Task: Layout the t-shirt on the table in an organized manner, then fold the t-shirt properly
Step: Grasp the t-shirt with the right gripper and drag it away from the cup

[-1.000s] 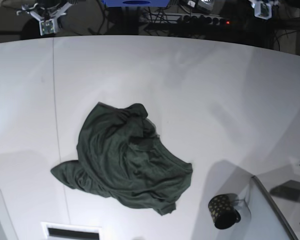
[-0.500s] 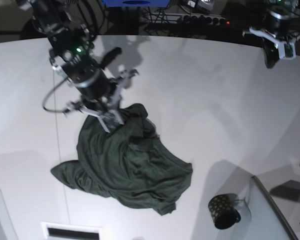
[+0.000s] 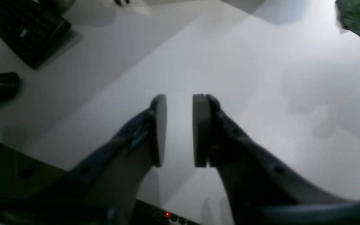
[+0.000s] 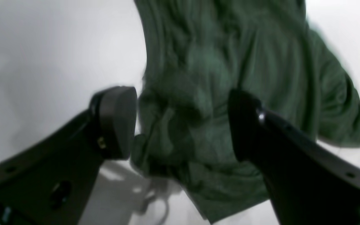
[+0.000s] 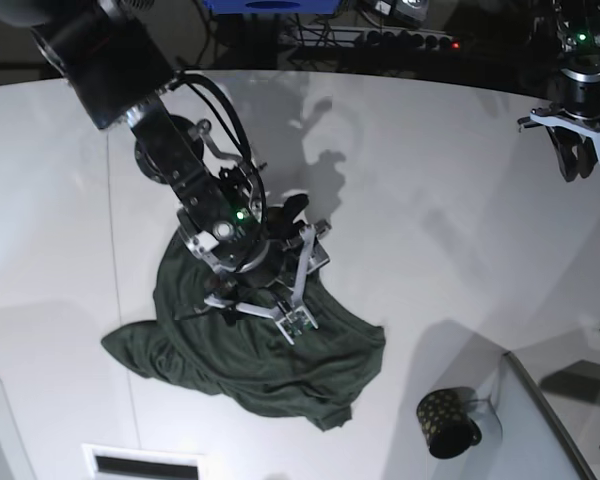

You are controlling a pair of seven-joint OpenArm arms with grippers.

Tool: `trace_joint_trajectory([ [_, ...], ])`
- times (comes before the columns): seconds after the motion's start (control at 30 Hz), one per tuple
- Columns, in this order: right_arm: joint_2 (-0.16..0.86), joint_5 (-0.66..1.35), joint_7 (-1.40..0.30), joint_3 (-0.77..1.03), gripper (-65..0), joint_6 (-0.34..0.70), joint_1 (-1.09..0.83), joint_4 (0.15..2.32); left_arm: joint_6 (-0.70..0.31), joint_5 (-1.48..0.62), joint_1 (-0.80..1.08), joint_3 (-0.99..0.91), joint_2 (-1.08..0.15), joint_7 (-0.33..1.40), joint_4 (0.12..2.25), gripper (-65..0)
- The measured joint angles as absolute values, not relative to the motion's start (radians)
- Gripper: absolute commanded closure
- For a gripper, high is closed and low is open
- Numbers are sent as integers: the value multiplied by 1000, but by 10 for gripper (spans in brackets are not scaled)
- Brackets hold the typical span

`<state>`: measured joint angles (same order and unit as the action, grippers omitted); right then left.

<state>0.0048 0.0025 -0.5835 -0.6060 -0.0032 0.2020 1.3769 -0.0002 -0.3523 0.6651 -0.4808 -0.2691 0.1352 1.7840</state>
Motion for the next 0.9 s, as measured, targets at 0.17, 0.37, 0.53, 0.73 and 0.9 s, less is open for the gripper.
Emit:
trace_joint_trajectory([
  [0.17, 14, 0, -542, -601, -431, -5, 234, 1218, 0, -352, 664, -481, -267, 140, 1782, -155],
  [0.37, -6, 3, -524, -601, -206, -4, 256, 1158, -1, -353, 632, -481, -269, 139, 1760, -155],
  [0.53, -17, 2, -525, -599, 0, -4, 254, 1157, -1, -353, 629, -481, -269, 140, 1757, -155],
  [0.73, 2, -5, -593, -599, 0, -6, 153, 1365, -1, -354, 632, -481, -268, 139, 1756, -150],
  [0.9, 88, -6, -743, -596, 0, -7, 34, 1658, 0, -346, 637, -482, -268, 139, 1756, -150],
])
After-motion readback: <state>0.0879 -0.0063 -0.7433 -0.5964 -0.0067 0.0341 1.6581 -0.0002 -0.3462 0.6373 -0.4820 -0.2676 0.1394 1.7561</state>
